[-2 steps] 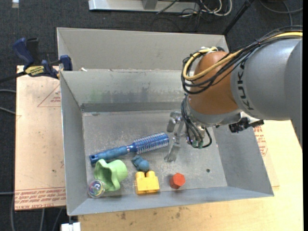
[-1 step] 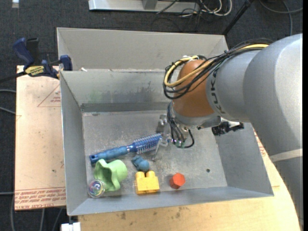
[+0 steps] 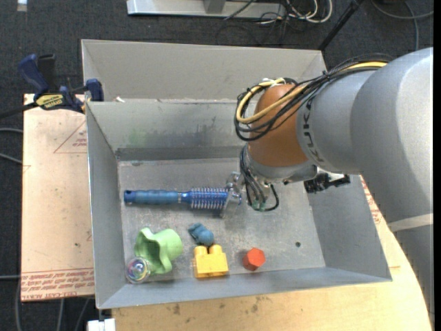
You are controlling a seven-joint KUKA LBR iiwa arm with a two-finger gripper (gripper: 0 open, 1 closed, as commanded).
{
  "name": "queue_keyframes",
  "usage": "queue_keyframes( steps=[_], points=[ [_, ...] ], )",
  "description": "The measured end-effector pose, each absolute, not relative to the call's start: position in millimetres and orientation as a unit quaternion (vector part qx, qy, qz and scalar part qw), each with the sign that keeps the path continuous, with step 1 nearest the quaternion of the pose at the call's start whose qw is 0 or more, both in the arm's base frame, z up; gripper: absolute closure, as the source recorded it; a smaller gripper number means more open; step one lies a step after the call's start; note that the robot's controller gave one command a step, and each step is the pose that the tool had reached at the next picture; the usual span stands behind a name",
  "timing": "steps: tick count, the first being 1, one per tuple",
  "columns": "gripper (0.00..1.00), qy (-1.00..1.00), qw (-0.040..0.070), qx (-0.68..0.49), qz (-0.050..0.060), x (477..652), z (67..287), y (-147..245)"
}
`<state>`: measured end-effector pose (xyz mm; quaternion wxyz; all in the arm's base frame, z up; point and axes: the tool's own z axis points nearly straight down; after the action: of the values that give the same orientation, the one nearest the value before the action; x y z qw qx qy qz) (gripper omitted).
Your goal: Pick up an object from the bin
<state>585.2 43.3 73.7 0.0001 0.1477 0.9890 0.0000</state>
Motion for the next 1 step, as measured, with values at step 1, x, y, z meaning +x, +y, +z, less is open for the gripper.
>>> queue_keyframes(
  steps=[1],
  points=[
    [1.0, 0.989, 0.005, 0.149, 0.001, 608.9, 154.7, 32.3]
  ],
)
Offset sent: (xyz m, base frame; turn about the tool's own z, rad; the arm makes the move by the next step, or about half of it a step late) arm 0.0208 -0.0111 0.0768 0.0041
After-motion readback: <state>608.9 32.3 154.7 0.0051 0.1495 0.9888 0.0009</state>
